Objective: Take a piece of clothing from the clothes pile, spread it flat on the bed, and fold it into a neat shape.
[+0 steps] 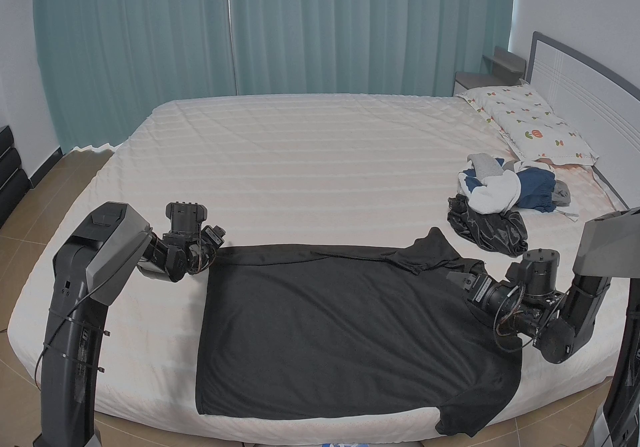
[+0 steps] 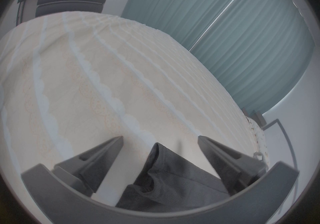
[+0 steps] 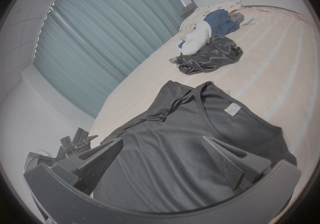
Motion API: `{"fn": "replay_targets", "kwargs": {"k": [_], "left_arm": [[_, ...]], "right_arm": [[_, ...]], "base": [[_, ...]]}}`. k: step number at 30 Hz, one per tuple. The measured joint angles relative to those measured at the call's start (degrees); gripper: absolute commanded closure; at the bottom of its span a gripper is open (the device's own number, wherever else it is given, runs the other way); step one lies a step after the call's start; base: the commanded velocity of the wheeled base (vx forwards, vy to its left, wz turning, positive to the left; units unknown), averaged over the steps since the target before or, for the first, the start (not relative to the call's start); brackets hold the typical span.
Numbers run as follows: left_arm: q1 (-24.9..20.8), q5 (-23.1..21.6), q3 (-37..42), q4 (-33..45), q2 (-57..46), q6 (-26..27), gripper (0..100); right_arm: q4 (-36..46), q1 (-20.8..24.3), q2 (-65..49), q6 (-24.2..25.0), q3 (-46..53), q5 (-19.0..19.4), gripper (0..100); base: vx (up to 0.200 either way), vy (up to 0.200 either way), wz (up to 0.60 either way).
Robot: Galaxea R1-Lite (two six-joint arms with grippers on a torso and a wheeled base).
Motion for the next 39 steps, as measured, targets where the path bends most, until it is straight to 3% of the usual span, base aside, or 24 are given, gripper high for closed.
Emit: {"fn": "replay_targets", "kwargs": {"k": [3,11,16,33,39], "left_arm": [[0.11,-1.35,0.63,0.87,-0.89,-2.79,0],[1.49,-10.53,4.96,2.16,-5.55,-11.31,0],[2.27,-13.35,7.11,2.44,-7.83,-13.80,0],[2.82,-15.13,8.90,2.79,-10.34,-15.31,0],[2.82,-15.08,8.92,2.79,-10.40,-15.31,0]], "right_arm": [[5.75,0.37,0.63,0.02,-4.89,0.15,0],[21.21,1.60,5.21,0.09,-24.13,0.37,0],[29.45,1.96,10.06,0.52,-35.82,0.44,0],[42.37,2.04,22.24,1.62,-57.04,-0.05,0],[43.17,1.40,24.59,1.76,-63.88,-0.71,0]], "base": [[0.000,0.000,0.00],[0.000,0.000,0.00],[0.000,0.000,0.00],[0.000,0.000,0.00],[0.000,0.000,0.00]]}}
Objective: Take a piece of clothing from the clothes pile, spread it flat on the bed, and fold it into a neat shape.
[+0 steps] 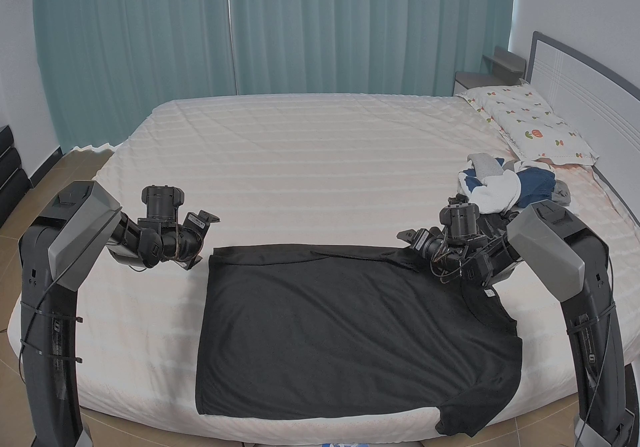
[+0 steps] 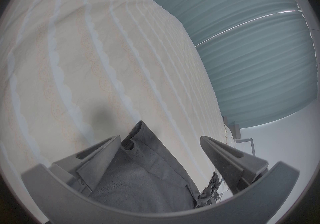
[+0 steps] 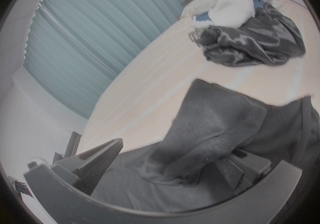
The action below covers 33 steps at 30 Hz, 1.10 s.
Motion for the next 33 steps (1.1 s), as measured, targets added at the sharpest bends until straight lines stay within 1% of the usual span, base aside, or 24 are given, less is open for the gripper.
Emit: {"fn": "replay_targets", "kwargs": {"k": [4,9,15,17,20,26,30,33], "left_arm": [[0.00,0.02,0.00,0.00,0.00,0.04,0],[0.00,0.06,0.00,0.00,0.00,0.04,0],[0.00,0.11,0.00,0.00,0.00,0.09,0],[0.00,0.17,0.00,0.00,0.00,0.12,0],[0.00,0.20,0.00,0.00,0.00,0.20,0],[0.00,0.24,0.00,0.00,0.00,0.23,0],[0.00,0.22,0.00,0.00,0.00,0.23,0],[0.00,0.24,0.00,0.00,0.00,0.23,0]], "right_arm": [[-1.63,-0.40,1.29,0.49,-4.55,-0.11,0],[-6.35,-1.01,3.77,1.12,-12.57,-0.90,0],[-8.02,-1.35,8.45,0.66,-22.59,-4.58,0],[-7.98,-1.49,10.50,-0.90,-24.86,-5.66,0],[-7.98,-1.62,12.29,-2.00,-26.12,-6.39,0],[-8.53,-2.28,12.95,-2.93,-26.82,-6.39,0],[-8.42,-2.45,11.63,-2.90,-26.84,-5.88,0],[-8.22,-1.57,9.69,-2.29,-26.54,-4.72,0]], "base": [[0.000,0.000,0.00],[0.000,0.000,0.00],[0.000,0.000,0.00],[0.000,0.000,0.00],[0.000,0.000,0.00],[0.000,0.000,0.00],[0.000,0.000,0.00],[0.000,0.000,0.00]]}}
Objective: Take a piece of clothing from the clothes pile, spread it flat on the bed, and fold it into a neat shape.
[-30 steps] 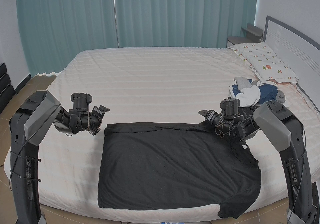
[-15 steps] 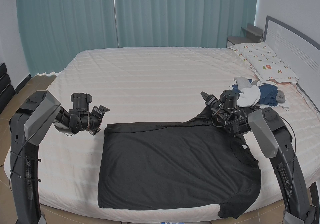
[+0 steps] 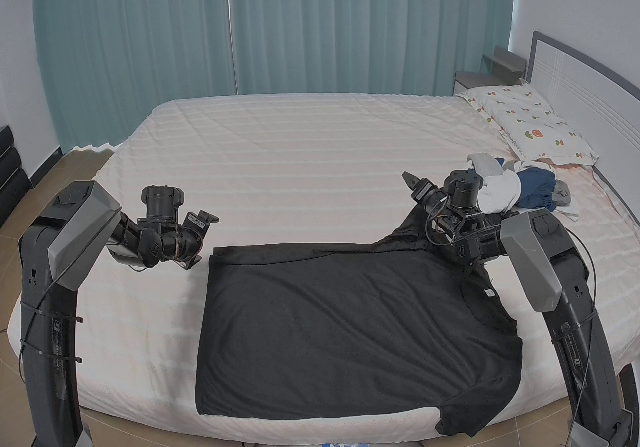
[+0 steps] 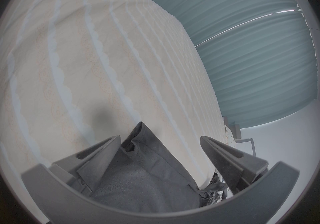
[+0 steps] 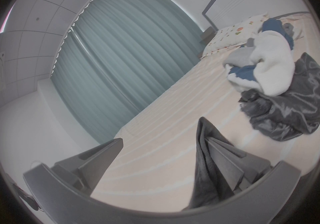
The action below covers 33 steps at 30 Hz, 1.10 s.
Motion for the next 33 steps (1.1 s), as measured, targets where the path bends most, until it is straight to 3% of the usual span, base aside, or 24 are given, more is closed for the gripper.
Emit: {"fn": "replay_targets", "kwargs": {"k": [7,14,24,33], "left_arm": [[-0.02,-0.02,0.00,-0.02,-0.02,0.00,0],[0.00,0.00,0.00,0.00,-0.02,0.00,0],[0.00,0.01,0.00,0.00,0.00,0.00,0],[-0.04,0.04,0.00,0.00,-0.07,0.05,0]], "right_arm": [[0.50,0.17,-2.36,-0.12,2.43,-0.01,0],[2.17,-0.52,-3.88,-2.55,12.82,0.89,0],[5.34,-2.41,-10.61,-5.89,26.65,7.42,0],[5.64,-0.38,-11.08,-5.18,27.40,7.70,0]], "base": [[0.000,0.000,0.00],[0.000,0.000,0.00],[0.000,0.000,0.00],[0.000,0.000,0.00]]}}
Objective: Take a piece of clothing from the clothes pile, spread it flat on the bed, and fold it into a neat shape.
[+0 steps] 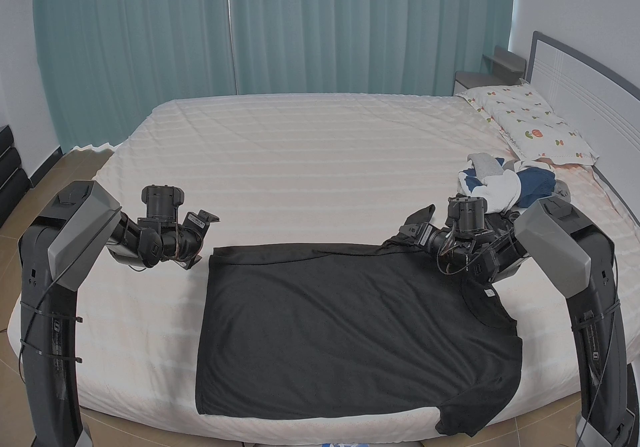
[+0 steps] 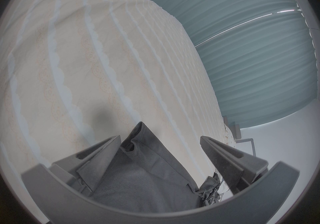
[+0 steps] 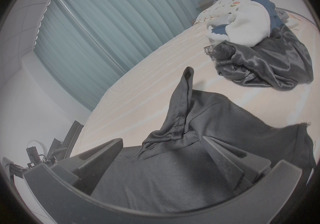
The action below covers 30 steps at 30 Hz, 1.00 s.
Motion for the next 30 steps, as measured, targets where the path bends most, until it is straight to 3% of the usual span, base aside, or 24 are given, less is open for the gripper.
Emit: {"fn": "replay_targets", "kwargs": {"k": [12,20,30], "left_arm": [[-0.05,0.02,0.34,-0.04,-0.06,-0.05,0],[-0.05,0.11,0.56,-0.09,-0.15,0.00,0],[-0.07,0.22,0.76,-0.11,-0.28,0.06,0]], "right_arm": [[2.95,2.04,4.50,0.57,-7.08,-0.33,0],[1.67,3.61,7.67,4.60,-16.18,-0.46,0],[1.07,2.34,12.26,5.86,-27.12,-4.19,0]], "base": [[0.000,0.000,0.00],[0.000,0.000,0.00],[0.000,0.000,0.00]]}}
